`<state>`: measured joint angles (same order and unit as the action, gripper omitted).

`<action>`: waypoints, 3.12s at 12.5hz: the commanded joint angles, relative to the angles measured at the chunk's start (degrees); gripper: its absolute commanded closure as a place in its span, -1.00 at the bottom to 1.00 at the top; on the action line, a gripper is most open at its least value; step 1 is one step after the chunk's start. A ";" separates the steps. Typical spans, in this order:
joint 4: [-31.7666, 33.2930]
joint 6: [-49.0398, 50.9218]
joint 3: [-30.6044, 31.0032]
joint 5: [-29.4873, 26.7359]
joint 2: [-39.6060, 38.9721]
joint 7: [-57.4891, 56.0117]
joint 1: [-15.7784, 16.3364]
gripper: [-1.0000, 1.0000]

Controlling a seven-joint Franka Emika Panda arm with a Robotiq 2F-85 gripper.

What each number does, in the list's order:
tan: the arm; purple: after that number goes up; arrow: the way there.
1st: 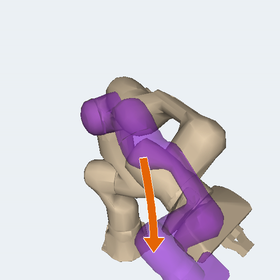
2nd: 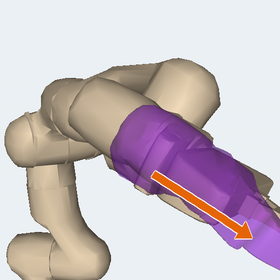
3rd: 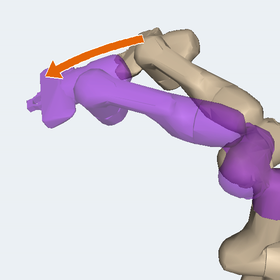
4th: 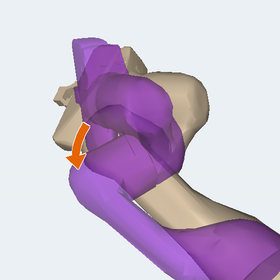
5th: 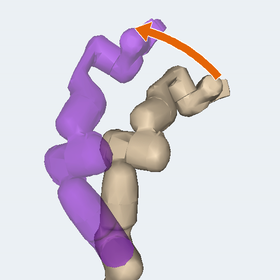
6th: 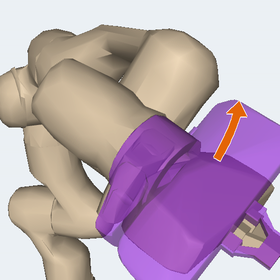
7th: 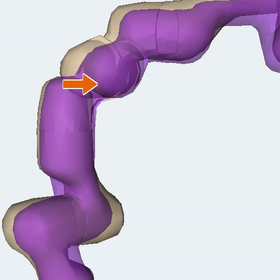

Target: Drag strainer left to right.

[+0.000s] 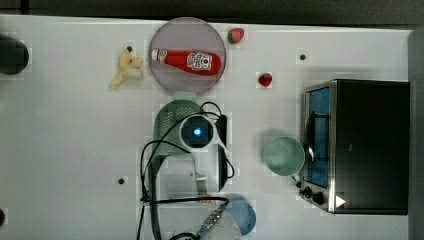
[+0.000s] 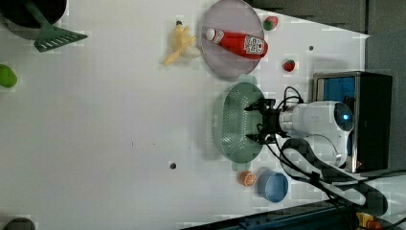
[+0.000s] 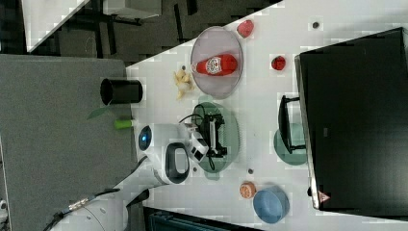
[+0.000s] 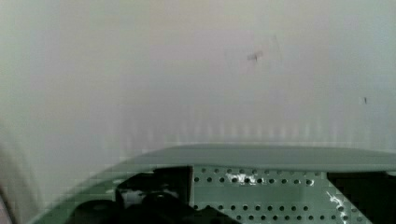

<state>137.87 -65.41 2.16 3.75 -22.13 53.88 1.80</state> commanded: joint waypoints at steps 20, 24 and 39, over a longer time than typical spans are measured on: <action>-4.17 15.58 -7.31 -1.13 16.40 -38.75 -1.08 -1.00; -13.99 36.57 -7.18 -1.21 27.21 -50.83 -1.06 -1.00; -32.79 65.16 -6.98 -2.10 32.09 -54.36 -0.98 -1.00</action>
